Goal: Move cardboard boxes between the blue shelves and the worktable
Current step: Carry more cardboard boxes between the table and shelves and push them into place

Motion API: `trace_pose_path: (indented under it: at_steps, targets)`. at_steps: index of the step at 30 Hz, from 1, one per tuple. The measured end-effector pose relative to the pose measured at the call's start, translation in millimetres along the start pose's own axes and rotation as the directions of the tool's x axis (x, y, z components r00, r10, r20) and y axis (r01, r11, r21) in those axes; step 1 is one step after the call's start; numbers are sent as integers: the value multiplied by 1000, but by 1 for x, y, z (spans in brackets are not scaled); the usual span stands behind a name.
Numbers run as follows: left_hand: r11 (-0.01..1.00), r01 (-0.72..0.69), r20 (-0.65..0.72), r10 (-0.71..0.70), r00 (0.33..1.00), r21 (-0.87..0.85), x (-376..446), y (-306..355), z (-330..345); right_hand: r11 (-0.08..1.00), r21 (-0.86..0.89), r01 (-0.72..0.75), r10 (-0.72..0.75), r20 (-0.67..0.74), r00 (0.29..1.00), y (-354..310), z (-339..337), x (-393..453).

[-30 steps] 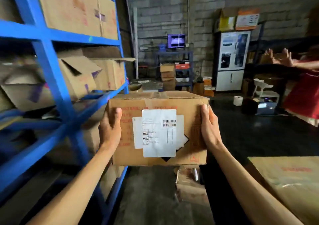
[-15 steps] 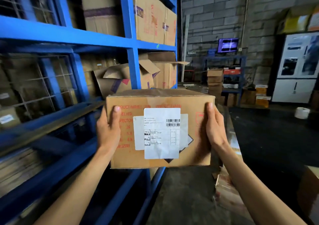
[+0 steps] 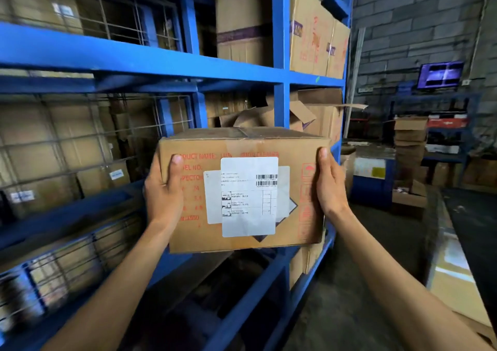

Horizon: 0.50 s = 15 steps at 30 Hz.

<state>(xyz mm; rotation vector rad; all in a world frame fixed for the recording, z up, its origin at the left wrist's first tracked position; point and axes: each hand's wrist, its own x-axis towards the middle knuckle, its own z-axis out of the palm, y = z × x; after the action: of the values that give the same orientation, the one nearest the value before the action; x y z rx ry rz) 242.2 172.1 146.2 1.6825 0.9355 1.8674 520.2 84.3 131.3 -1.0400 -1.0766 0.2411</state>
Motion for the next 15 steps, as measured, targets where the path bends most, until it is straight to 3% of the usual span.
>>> trace_pose_path:
  at_steps: [8,15]
  targets:
    - [998,-58,-159,61,985,24,70,-65,34,988,150,40,-56,106,993,101,88,121]
    - [978,-50,-291,110,950,204,164,-149,90,979,189,78,-116,200,973,195,156,256]
